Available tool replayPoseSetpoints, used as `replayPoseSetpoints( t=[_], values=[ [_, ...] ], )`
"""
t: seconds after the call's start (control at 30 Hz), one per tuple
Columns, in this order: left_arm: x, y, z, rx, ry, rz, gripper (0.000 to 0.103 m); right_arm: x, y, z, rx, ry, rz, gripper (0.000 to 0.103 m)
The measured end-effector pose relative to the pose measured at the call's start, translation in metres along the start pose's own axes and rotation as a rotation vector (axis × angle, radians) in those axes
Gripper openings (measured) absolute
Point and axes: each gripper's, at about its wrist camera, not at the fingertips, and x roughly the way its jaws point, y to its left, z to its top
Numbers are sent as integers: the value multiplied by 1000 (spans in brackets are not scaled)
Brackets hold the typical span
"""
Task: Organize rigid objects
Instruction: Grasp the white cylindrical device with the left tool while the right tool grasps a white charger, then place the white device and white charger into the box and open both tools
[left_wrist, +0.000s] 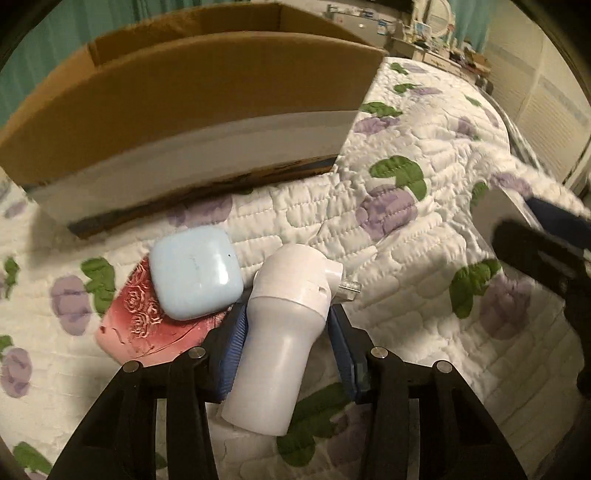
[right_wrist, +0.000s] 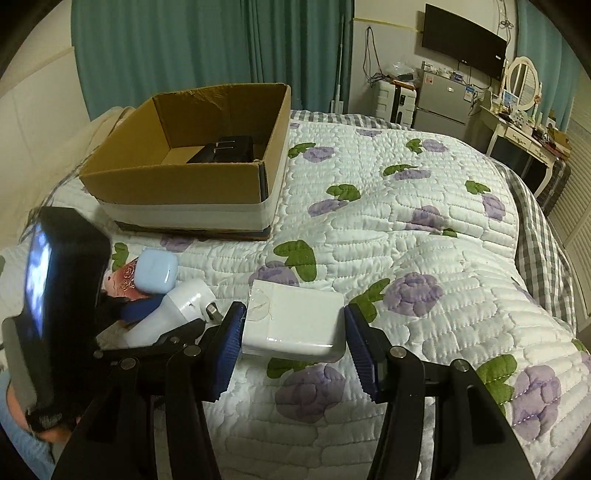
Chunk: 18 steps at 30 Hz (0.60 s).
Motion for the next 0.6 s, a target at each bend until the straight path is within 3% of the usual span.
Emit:
replayPoseSetpoints(
  t=[0.2,0.4,0.6],
  values=[
    [-32,7,-5,-43,-46,-46,44,-9,-2,0,8,-17,8,54],
    [-97,10,8,-24,-189,13,44,-34,1,17,-6,-75,23,54],
    [-143,18,46,-18,-324,74,44,-66,7,58,-52,-176,17,54]
  ],
)
